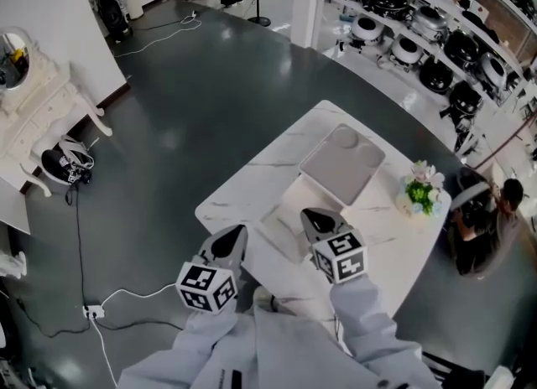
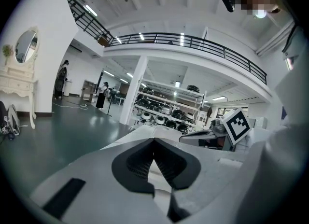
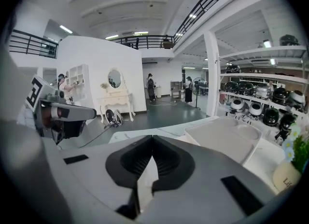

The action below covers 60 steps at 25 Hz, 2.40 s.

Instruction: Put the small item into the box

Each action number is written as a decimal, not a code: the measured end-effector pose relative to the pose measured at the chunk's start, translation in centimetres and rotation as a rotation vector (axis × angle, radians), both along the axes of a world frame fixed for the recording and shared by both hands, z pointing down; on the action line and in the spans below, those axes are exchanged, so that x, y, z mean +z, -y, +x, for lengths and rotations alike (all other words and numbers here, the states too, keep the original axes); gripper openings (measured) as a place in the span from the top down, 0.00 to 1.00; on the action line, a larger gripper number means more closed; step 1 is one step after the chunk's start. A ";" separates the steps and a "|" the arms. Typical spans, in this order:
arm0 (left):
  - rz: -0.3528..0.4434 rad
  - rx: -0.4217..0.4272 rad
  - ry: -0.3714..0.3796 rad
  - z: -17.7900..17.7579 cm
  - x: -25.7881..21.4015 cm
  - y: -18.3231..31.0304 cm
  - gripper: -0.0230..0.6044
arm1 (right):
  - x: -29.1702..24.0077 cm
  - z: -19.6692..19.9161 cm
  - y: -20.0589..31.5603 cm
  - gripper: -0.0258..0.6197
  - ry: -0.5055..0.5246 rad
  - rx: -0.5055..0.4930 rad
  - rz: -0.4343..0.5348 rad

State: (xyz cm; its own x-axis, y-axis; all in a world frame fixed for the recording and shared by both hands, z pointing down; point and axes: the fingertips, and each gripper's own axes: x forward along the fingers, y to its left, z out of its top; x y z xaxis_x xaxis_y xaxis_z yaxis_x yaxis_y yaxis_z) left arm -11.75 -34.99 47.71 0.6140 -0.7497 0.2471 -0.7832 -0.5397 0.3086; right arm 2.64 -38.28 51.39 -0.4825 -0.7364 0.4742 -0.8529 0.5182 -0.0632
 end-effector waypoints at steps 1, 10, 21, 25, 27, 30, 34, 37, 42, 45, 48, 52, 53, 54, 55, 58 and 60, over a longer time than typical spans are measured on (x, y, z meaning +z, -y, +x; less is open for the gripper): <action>0.008 -0.003 0.000 -0.1 -0.3 0.0 0.97 | -0.3 0.1 -0.2 0.97 0.021 -0.001 0.008; 0.074 -0.017 0.007 -0.9 -3.0 0.4 0.97 | -5.0 1.0 -0.9 0.97 0.216 0.011 0.128; 0.158 -0.023 0.013 -1.9 -5.7 -0.1 0.97 | -8.6 2.6 -1.8 0.97 0.324 0.069 0.229; 0.184 -0.039 0.014 -2.9 -6.5 -0.4 0.97 | -9.3 3.2 -2.3 0.97 0.342 0.097 0.242; 0.194 -0.048 0.010 -3.3 -6.9 -0.5 0.97 | -9.7 3.5 -2.4 0.97 0.346 0.112 0.255; 0.201 -0.052 0.009 -3.5 -7.2 -0.6 0.97 | -10.4 4.1 -2.6 0.97 0.339 0.128 0.278; 0.207 -0.050 0.016 -3.7 -7.4 -1.0 0.97 | -10.7 4.8 -3.0 0.97 0.358 0.149 0.284; 0.213 -0.062 0.016 -3.7 -7.4 -1.0 0.97 | -10.6 5.3 -3.1 0.97 0.350 0.159 0.292; 0.218 -0.071 0.022 -4.0 -7.5 -1.4 0.97 | -10.5 5.8 -3.4 0.97 0.349 0.180 0.289; 0.220 -0.076 0.025 -4.2 -7.4 -1.5 0.97 | -10.4 5.8 -3.5 0.97 0.348 0.182 0.293; 0.221 -0.084 0.026 -4.5 -7.5 -1.4 0.97 | -10.5 5.8 -3.5 0.97 0.346 0.182 0.296; 0.224 -0.091 0.029 -4.6 -7.7 -1.4 0.97 | -10.6 6.0 -3.6 0.97 0.348 0.185 0.301; 0.225 -0.092 0.030 -4.6 -7.7 -1.4 0.97 | -10.6 6.1 -3.6 0.97 0.347 0.186 0.302; 0.226 -0.092 0.031 -4.6 -7.7 -1.4 0.97 | -10.6 6.2 -3.6 0.97 0.347 0.188 0.304; 0.226 -0.093 0.033 -4.6 -7.7 -1.4 0.97 | -10.7 6.2 -3.7 0.97 0.346 0.189 0.305; 0.224 -0.096 0.033 -4.7 -7.7 -1.5 0.97 | -10.8 6.4 -3.9 0.97 0.343 0.197 0.310; 0.222 -0.099 0.033 -4.8 -7.6 -1.6 0.97 | -10.8 6.5 -4.0 0.97 0.343 0.200 0.312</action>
State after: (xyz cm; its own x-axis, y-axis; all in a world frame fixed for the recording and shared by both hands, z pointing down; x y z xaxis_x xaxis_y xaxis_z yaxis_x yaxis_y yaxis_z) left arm -16.52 -33.38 40.07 0.5288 -0.8442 0.0881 -0.8436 -0.5113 0.1638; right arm 9.14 -34.24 40.63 -0.4070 -0.9117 0.0560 -0.8948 0.3856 -0.2252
